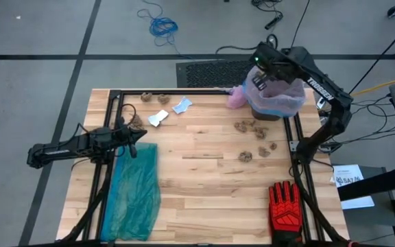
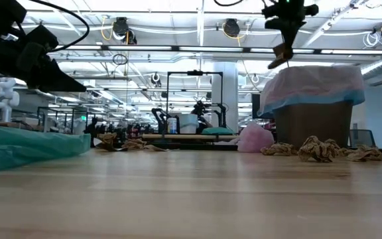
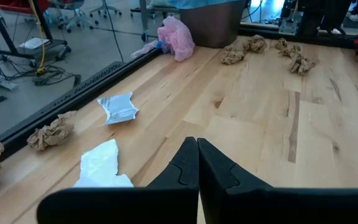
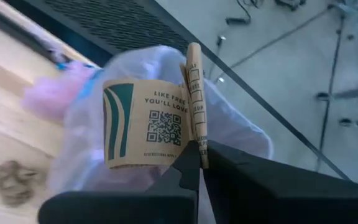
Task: Place trash/remove bag and relplace
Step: Put the cardboard coffee sleeve in the trash bin
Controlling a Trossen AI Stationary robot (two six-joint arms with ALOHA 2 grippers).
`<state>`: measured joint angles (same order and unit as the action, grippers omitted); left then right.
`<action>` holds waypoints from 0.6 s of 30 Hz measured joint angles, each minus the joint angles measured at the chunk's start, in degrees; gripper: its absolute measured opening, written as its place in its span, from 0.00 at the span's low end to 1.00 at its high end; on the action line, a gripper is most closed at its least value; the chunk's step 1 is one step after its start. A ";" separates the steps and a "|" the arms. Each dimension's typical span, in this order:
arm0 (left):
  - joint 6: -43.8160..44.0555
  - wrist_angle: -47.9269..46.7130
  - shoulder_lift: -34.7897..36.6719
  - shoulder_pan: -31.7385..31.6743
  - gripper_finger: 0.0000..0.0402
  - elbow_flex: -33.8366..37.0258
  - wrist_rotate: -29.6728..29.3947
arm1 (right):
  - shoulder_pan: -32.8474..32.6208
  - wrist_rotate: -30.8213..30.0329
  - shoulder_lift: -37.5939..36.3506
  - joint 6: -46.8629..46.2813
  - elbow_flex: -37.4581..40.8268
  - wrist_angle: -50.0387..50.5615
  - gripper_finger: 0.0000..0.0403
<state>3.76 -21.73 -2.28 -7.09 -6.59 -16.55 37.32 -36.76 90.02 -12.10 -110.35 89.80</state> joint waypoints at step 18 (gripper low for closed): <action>0.15 0.00 0.01 0.00 0.00 0.00 0.01 | 16.59 14.86 -0.04 6.78 0.64 0.22 0.02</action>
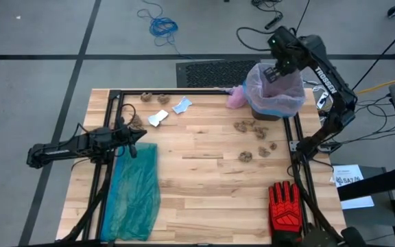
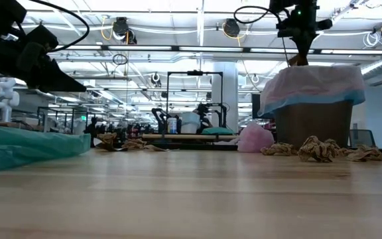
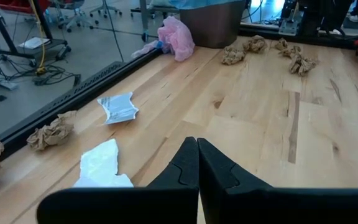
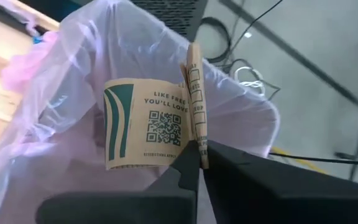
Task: Place trash/remove bag and relplace
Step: Put the cardboard coffee sleeve in the trash bin, then put the brown napkin into the trash bin
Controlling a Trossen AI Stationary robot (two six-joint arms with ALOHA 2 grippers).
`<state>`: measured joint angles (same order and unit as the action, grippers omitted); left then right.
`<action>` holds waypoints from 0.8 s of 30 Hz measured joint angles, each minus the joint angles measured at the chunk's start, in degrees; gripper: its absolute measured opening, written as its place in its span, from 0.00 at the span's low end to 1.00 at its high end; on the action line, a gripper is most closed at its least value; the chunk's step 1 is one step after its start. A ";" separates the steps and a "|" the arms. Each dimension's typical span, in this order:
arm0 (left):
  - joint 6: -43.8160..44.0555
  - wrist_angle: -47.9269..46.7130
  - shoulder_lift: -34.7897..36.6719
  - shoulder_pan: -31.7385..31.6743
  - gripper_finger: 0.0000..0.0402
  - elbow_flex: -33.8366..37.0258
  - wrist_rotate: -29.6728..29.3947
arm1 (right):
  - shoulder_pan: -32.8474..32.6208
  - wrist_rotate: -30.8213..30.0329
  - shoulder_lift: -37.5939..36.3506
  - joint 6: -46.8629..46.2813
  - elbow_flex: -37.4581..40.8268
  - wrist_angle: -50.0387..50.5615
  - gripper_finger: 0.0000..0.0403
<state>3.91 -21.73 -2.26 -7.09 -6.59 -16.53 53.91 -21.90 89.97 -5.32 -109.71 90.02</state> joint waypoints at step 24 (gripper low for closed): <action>0.15 0.21 -0.02 0.00 0.00 0.00 -0.02 | -2.86 27.80 -0.85 -1.65 0.00 0.00 0.51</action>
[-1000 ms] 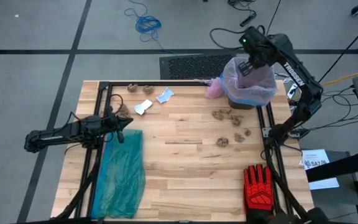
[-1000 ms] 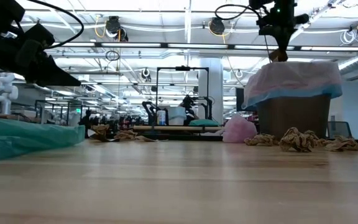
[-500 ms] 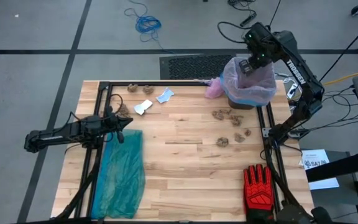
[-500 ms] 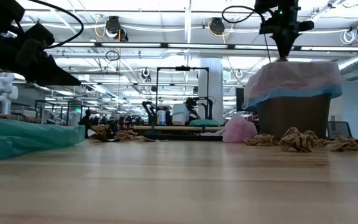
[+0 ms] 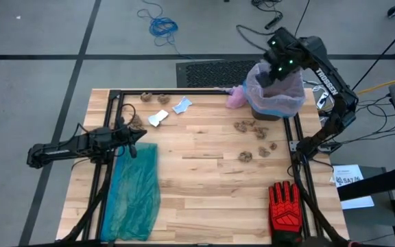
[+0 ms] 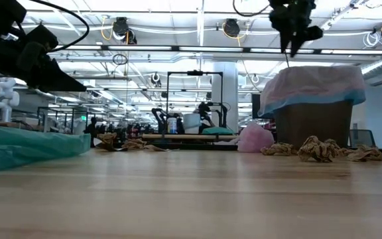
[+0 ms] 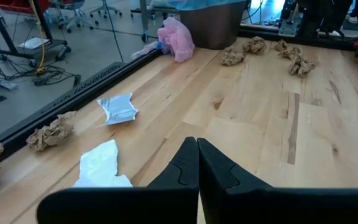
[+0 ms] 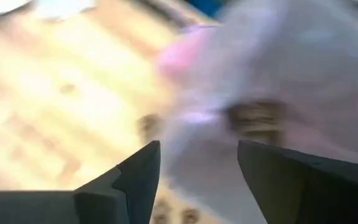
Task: Place trash/remove bag and relplace
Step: Put the brown napkin into the trash bin
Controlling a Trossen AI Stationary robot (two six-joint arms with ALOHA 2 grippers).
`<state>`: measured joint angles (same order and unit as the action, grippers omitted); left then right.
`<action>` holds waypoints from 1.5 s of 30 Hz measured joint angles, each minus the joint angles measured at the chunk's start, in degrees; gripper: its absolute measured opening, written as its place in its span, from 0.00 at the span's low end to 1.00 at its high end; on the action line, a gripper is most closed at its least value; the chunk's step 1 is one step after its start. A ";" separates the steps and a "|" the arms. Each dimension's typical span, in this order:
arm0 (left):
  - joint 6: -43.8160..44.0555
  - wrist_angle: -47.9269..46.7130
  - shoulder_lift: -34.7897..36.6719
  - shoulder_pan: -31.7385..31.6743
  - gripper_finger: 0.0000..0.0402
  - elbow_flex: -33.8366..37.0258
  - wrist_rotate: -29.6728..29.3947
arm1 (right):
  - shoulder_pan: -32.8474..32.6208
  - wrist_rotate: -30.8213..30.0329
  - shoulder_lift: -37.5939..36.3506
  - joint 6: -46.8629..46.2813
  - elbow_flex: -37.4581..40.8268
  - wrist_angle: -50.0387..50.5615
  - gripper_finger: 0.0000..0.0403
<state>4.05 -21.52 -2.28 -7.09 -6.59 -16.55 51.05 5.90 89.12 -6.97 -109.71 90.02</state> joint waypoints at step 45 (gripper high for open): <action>12.16 43.02 0.01 0.00 0.00 0.00 -0.05 | -24.45 -11.77 12.06 10.81 35.38 -26.36 0.45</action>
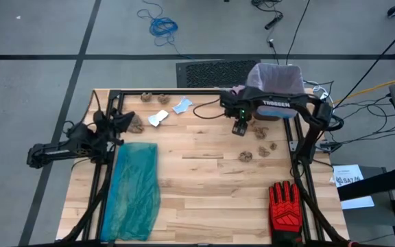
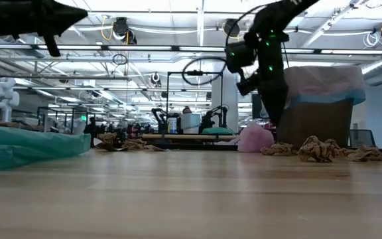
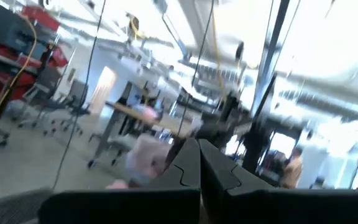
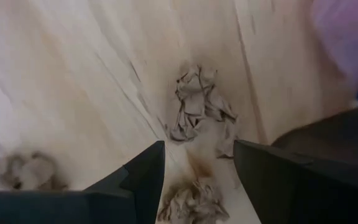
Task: Place trash/remove bag and relplace
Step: Put the brown napkin into the trash bin
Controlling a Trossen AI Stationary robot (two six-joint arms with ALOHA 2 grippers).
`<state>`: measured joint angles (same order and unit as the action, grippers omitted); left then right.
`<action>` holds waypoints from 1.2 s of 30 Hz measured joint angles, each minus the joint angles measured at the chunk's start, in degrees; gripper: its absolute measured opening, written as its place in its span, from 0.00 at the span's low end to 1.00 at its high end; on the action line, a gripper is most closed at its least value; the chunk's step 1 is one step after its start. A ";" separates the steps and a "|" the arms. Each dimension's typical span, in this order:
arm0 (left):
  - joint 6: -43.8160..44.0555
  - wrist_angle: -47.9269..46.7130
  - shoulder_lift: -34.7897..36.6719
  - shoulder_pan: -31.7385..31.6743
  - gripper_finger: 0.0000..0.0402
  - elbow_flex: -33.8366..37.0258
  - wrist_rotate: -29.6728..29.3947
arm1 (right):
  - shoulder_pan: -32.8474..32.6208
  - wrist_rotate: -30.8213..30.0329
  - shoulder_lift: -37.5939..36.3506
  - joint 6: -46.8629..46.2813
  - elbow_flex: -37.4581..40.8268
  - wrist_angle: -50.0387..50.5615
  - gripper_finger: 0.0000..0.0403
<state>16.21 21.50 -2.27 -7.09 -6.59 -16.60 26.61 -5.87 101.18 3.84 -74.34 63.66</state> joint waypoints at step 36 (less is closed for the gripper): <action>-0.07 12.14 0.01 0.00 0.00 0.00 -5.61 | -7.64 9.48 -0.04 -12.04 -21.07 -12.39 0.01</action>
<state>16.14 33.64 -2.26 -7.09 -6.59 -22.21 18.96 3.61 101.14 -8.21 -95.40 51.27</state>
